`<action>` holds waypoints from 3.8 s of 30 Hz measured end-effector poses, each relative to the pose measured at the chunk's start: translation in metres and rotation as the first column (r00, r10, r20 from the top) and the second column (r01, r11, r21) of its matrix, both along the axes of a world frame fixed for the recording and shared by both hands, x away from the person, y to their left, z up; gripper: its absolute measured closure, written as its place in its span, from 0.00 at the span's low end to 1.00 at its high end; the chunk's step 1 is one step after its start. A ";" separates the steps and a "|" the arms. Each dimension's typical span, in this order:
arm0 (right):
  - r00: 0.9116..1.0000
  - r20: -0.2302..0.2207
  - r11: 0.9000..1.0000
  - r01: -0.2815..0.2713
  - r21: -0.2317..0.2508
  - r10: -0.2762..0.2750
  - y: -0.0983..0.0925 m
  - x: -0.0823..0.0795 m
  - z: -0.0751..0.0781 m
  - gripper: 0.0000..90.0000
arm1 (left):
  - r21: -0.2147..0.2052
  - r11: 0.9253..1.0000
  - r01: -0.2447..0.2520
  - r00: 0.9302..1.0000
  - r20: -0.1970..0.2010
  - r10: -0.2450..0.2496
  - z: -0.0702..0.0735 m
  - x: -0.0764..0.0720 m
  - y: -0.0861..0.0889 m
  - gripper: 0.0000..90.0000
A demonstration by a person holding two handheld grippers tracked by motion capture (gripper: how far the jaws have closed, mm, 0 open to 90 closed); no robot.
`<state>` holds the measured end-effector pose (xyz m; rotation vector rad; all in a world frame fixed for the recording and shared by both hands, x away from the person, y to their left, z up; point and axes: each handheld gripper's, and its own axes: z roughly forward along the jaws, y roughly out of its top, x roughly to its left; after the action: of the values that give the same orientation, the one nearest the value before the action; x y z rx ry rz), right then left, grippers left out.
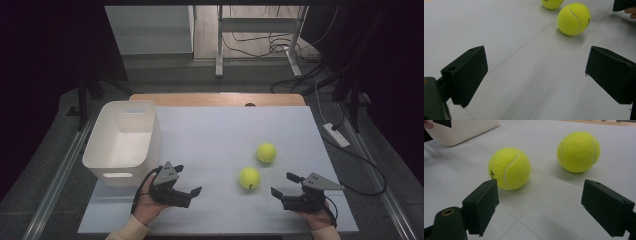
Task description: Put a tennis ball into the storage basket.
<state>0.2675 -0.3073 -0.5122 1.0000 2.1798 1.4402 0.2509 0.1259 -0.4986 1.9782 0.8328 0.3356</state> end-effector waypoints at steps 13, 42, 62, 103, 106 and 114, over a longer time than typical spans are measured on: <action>1.000 0.005 1.000 0.005 -0.004 -0.005 -0.001 -0.001 0.000 0.16 | 0.012 1.000 0.025 1.000 -0.005 -0.025 0.000 0.004 -0.009 0.05; 1.000 0.015 1.000 0.008 -0.007 -0.007 -0.001 0.000 0.000 0.17 | 0.028 0.997 0.074 0.997 -0.003 -0.074 0.006 0.017 -0.029 0.05; 1.000 0.004 1.000 0.006 -0.011 -0.006 -0.001 0.002 -0.002 0.17 | 0.044 0.993 0.112 0.994 -0.007 -0.112 0.008 0.027 -0.044 0.05; 1.000 0.004 1.000 0.012 -0.016 -0.012 -0.002 0.002 -0.002 0.17 | 0.077 0.972 0.222 0.975 -0.032 -0.220 0.008 0.039 -0.091 0.05; 1.000 0.004 1.000 0.010 -0.011 -0.010 -0.003 0.002 -0.002 0.16 | 0.077 0.970 0.229 0.973 -0.034 -0.227 0.008 0.040 -0.095 0.05; 1.000 0.008 1.000 0.009 -0.008 -0.009 -0.003 0.002 -0.002 0.16 | 0.086 0.964 0.253 0.967 -0.040 -0.251 0.006 0.040 -0.104 0.05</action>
<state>0.2692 -0.3100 -0.5141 0.9986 2.1706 1.4278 0.2908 0.0218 -0.4923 2.1489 0.5820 0.1989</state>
